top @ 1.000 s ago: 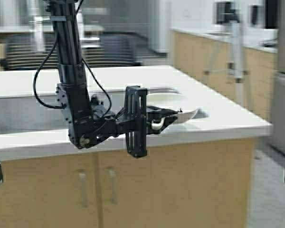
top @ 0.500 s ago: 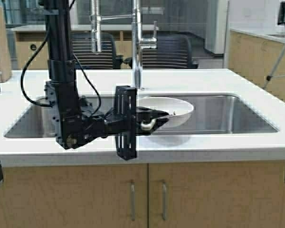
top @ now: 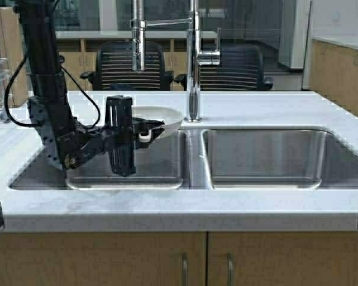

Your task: Wash the pan

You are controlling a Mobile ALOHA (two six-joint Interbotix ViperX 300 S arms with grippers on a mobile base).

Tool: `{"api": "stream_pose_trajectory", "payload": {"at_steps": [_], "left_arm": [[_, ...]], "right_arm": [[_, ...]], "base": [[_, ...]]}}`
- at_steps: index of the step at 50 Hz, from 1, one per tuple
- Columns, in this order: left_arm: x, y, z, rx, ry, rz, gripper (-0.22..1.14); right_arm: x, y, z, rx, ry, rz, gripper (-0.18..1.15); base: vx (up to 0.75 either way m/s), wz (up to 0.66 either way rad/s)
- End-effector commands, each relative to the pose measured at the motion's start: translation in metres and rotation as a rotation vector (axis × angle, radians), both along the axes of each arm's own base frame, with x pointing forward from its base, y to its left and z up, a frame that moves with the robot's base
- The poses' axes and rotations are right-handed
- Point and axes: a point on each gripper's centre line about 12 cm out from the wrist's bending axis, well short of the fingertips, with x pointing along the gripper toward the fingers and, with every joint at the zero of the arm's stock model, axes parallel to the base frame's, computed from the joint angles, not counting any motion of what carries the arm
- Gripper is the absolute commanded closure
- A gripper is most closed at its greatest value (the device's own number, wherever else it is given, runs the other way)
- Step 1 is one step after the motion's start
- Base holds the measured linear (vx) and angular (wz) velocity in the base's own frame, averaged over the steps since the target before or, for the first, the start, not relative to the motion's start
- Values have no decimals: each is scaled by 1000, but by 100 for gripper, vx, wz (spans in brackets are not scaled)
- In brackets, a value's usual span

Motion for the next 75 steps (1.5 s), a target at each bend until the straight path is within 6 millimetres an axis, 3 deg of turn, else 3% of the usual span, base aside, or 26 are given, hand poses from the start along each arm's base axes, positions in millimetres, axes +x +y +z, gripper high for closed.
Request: {"api": "stream_pose_trajectory", "payload": {"at_steps": [1,37,52,57,64,69,75], "left_arm": [[8,-4,20,-25,-59,-19,89],[-63,-2,23,-21,24,-202,89],[-96,-21,37,-15,23,-286,89],[-104,-23,38,-11,34,-303,89],[-116,-22,36,9,50,-293,89],[-123,-15,35,18,45,-262,89],[-129,-10,34,22,55,-248,89]], "right_arm": [[2,0,6,2,-20,2,92],[8,0,0,1,14,0,92],[41,1,1,13,78,-1,88],[65,1,3,35,105,-4,72],[109,8,0,53,155,16,24],[144,30,-7,9,190,95,-5],[190,56,-14,-18,208,158,-6]], "base": [[17,6],[16,9],[12,10],[10,1],[10,-4],[6,-8],[4,-4]]}}
